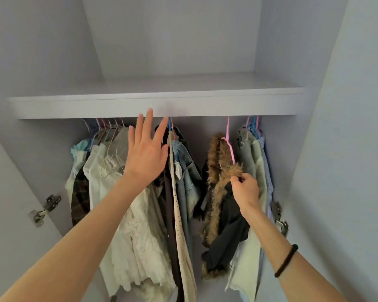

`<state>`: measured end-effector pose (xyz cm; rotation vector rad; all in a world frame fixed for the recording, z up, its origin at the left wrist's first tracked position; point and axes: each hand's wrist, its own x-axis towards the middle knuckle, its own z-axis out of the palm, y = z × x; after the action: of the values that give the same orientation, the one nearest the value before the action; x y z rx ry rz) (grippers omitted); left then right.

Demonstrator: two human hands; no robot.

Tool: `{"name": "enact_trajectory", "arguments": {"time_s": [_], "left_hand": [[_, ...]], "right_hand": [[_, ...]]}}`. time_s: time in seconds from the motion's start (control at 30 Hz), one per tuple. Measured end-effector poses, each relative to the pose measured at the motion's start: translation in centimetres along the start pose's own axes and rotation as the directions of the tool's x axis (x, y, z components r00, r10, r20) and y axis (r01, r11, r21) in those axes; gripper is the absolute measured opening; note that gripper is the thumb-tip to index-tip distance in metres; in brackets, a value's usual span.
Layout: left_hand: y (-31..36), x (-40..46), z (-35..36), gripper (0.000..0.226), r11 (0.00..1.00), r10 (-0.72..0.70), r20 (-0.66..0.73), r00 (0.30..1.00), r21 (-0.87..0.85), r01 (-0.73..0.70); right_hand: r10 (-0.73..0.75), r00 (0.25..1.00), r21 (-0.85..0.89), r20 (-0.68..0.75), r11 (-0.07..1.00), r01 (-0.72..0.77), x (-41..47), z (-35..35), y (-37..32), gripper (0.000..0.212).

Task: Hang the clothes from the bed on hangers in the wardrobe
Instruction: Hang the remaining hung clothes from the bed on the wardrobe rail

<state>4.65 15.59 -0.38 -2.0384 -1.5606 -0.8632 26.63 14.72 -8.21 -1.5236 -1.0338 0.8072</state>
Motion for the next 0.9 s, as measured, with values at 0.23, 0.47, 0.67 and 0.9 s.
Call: {"name": "enact_trajectory", "arguments": {"time_s": [0.23,0.47,0.67,0.9], "left_hand": [[-3.5,7.1,2.5,0.063,0.992,0.075,-0.090,0.993,0.112,-0.065],[-4.9,8.6,4.9,0.059,0.979,0.132,-0.285,0.949,0.184,-0.081],[-5.0,8.7,5.4,0.056,0.983,0.147,-0.357,0.922,0.158,-0.095],[-5.3,8.7,5.5,0.055,0.982,0.151,-0.359,0.921,0.162,-0.098]], "right_hand": [[-0.118,0.984,-0.096,-0.137,0.990,0.105,5.9,2.2,-1.3,0.021],[-0.031,0.981,-0.085,-0.192,0.996,0.015,11.0,3.9,-2.1,0.035],[0.026,0.960,-0.155,-0.279,0.985,-0.071,12.4,3.6,-0.2,0.014],[0.017,0.914,-0.163,-0.404,0.983,-0.090,13.1,1.7,0.8,0.036]]}}
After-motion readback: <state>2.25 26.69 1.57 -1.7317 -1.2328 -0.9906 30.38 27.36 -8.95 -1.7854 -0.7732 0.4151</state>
